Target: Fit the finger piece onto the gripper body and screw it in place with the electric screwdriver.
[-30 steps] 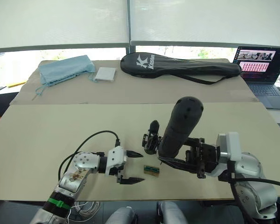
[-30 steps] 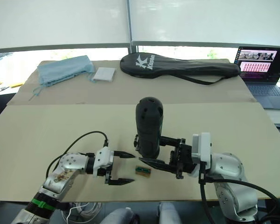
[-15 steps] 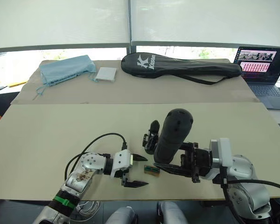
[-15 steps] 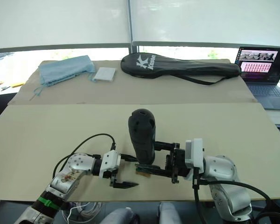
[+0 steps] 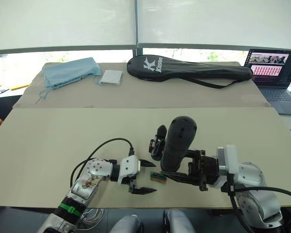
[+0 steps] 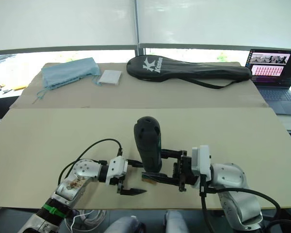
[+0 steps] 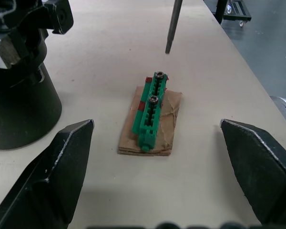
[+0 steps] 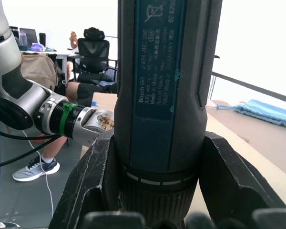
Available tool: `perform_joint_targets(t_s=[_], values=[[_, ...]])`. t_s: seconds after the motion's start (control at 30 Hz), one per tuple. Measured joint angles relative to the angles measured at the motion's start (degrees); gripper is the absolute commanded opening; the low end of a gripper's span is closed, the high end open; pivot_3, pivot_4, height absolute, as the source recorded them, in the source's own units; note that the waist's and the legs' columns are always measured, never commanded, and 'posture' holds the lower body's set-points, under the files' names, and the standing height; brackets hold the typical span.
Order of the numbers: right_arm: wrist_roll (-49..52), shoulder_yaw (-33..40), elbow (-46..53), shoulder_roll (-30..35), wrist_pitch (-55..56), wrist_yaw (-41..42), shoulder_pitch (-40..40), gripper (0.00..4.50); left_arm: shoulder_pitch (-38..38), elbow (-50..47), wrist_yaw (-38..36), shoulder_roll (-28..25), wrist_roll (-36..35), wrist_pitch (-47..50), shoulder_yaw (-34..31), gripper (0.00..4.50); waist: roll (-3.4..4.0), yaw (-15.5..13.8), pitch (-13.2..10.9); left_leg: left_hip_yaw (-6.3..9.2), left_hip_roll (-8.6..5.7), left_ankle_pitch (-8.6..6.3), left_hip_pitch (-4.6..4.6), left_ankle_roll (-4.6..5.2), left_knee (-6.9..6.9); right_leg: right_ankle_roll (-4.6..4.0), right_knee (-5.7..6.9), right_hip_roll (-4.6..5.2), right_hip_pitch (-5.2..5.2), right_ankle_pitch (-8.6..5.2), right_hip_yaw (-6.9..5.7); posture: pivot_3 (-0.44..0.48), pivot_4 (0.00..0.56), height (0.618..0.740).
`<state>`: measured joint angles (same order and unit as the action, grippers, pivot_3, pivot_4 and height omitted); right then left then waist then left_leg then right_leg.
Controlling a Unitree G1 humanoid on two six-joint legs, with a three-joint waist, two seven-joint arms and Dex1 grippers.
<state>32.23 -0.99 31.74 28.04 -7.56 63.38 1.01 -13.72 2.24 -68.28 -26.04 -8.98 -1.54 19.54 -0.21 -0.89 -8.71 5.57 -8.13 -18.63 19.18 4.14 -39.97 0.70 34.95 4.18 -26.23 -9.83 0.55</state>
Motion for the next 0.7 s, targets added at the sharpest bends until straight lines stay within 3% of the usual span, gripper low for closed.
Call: perform_joint_targets(t_s=[0.7], values=[[-1.7, -0.8, -1.5, 0.3, 2.1, -0.3, 0.0, 1.92, 0.0, 0.0, 0.7, 0.7, 0.5, -0.1, 0.9, 4.50, 0.01, -0.3, 0.0, 0.00, 0.00, 0.00, -0.01, 0.00, -0.02, 0.00, 0.00, 0.00, 0.03, 0.00, 0.01, 0.000, 0.150, 0.740]])
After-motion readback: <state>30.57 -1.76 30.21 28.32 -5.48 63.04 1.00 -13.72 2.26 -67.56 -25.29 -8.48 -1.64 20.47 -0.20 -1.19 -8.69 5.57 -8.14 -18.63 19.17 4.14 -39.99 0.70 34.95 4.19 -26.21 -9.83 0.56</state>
